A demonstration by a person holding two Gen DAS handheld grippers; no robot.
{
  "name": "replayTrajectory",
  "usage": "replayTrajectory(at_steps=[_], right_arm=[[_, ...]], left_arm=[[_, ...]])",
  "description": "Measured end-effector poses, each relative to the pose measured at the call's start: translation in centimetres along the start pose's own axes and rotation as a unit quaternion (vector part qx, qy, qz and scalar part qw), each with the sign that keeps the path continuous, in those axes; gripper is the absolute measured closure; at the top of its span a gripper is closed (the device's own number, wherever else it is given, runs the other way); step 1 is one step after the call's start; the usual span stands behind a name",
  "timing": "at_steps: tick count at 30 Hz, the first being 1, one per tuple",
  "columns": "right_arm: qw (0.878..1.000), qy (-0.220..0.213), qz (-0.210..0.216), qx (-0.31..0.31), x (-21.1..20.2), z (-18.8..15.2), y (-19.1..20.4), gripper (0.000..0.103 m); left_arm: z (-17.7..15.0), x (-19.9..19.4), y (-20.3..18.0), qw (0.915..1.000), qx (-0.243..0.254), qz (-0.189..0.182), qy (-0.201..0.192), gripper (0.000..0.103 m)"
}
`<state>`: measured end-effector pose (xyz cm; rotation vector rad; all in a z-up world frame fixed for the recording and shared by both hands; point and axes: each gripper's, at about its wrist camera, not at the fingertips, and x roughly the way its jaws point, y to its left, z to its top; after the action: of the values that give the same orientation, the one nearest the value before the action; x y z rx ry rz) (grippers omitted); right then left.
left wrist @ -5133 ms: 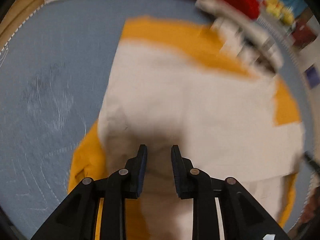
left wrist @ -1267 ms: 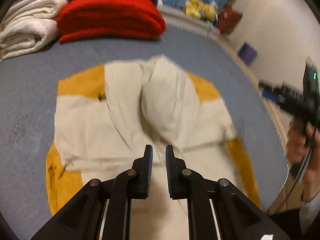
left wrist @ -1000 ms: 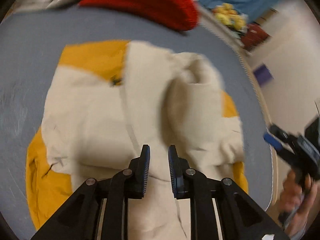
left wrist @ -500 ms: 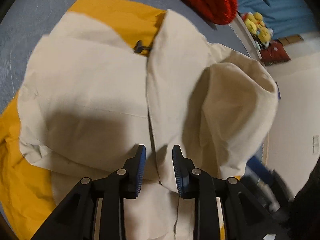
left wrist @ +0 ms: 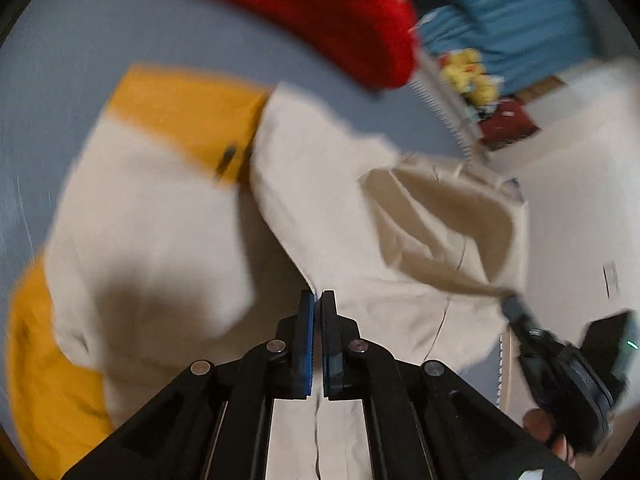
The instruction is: Fold large clothes
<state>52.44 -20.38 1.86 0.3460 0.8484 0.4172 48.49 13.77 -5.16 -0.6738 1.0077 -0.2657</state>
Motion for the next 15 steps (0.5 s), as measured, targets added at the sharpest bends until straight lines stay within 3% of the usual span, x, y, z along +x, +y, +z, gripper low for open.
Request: replayTrajectory(at_steps=[3,5,7,9,11,13,15], right_arm=[[0.993,-0.007,-0.006,0.117,-1.2,-0.5,-3.7,0.102],[0.984,0.035,-0.024,0.172,0.0,-2.5,-5.5,0.102],[0.968,0.099,-0.058,0.222,2.1,-5.5,-7.1,0.102],[0.955,0.148,-0.078,0.245,4.2,-7.7,-8.0,0.102],[0.945,0.188,-0.084,0.256,6.1,-9.1,-8.5,0.101],[0.947,0.193,-0.09,0.241,6.5,-8.9,-8.1,0.097],[0.957,0.169,-0.114,0.208,5.7,-7.6,-7.0,0.091]], left_arm=[[0.0,-0.6,-1.1,0.9997,0.023,0.007,0.007,0.102],[-0.9,1.1,-0.5,0.9974,0.028,0.04,0.053,0.102],[-2.0,3.8,1.1,0.9895,0.018,0.091,0.111,0.102],[-3.2,6.1,3.8,0.978,-0.009,0.133,0.16,0.1],[-3.5,6.6,5.1,0.9745,-0.032,0.137,0.175,0.1],[-3.0,5.9,5.0,0.9755,-0.024,0.143,0.166,0.1],[-2.5,5.2,4.6,0.9776,-0.009,0.142,0.155,0.1]])
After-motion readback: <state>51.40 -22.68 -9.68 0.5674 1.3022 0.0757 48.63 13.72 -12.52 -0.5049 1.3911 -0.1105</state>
